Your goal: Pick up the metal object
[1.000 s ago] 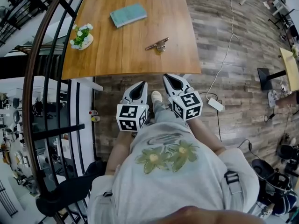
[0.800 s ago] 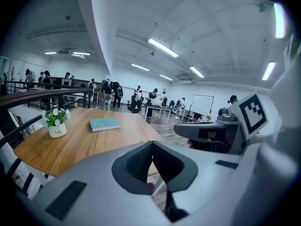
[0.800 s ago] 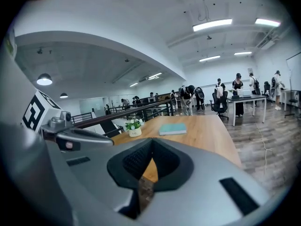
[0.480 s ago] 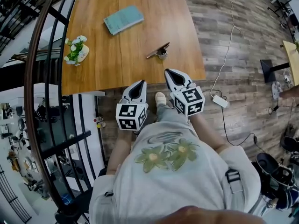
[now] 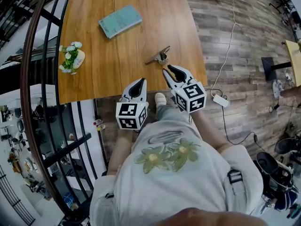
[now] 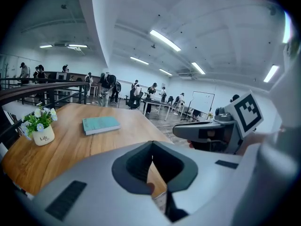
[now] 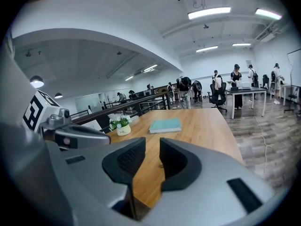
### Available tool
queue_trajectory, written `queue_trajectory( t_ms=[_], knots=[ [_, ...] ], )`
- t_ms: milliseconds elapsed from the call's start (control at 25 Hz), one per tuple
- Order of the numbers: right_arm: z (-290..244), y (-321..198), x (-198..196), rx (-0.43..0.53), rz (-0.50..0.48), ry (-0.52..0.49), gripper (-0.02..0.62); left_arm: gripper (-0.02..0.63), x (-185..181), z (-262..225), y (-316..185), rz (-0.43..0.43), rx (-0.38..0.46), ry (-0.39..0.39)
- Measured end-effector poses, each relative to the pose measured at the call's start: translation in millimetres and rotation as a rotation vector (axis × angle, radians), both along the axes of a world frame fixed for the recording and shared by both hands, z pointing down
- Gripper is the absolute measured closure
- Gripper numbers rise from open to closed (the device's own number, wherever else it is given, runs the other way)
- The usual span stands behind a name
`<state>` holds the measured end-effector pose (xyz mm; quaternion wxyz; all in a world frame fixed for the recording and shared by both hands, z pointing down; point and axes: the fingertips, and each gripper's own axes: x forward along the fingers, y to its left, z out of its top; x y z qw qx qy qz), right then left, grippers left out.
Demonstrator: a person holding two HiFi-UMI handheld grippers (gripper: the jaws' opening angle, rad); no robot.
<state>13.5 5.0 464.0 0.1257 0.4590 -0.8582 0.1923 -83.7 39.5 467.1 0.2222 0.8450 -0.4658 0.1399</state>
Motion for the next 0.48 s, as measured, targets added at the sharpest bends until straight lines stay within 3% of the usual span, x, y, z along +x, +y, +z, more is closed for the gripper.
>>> queue_trajectory(
  t_ms=[480],
  knots=[
    [20.7,-54.0,-7.2,-0.065,-0.088,0.051,0.388,0.592,-9.9,3.1,-51.0,-0.057,0.006,0.004]
  ],
)
